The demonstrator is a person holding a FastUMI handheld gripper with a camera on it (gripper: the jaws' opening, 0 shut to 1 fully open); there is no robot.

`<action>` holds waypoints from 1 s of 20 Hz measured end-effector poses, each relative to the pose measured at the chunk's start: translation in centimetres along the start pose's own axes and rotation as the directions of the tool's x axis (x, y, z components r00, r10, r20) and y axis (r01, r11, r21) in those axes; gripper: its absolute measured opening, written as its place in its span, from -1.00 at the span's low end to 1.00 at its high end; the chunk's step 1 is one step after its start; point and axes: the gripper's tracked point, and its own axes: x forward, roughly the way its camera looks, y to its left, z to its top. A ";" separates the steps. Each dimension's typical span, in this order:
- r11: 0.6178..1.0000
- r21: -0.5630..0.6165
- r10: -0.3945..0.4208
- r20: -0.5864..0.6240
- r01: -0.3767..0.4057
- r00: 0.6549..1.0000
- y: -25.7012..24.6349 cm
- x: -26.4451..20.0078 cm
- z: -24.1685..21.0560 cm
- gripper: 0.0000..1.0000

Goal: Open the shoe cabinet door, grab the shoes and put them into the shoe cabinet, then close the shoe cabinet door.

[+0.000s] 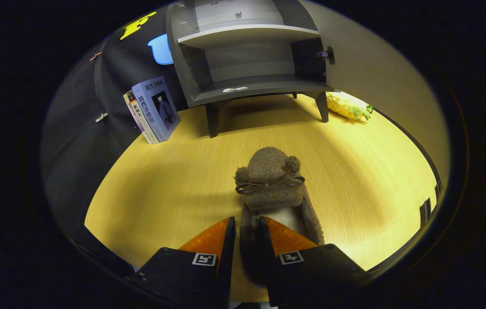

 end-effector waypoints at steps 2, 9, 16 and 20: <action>1.000 -0.002 -0.005 0.002 0.005 1.000 -0.1 0.6 0.3 -0.31; 1.000 -0.020 -0.023 0.009 0.024 1.000 0.0 3.6 1.6 -0.32; 0.995 -0.069 -0.074 0.011 0.074 0.997 -0.3 5.8 3.0 -0.45; 0.996 -0.060 -0.061 -0.001 0.061 0.998 -0.3 6.1 3.0 -0.80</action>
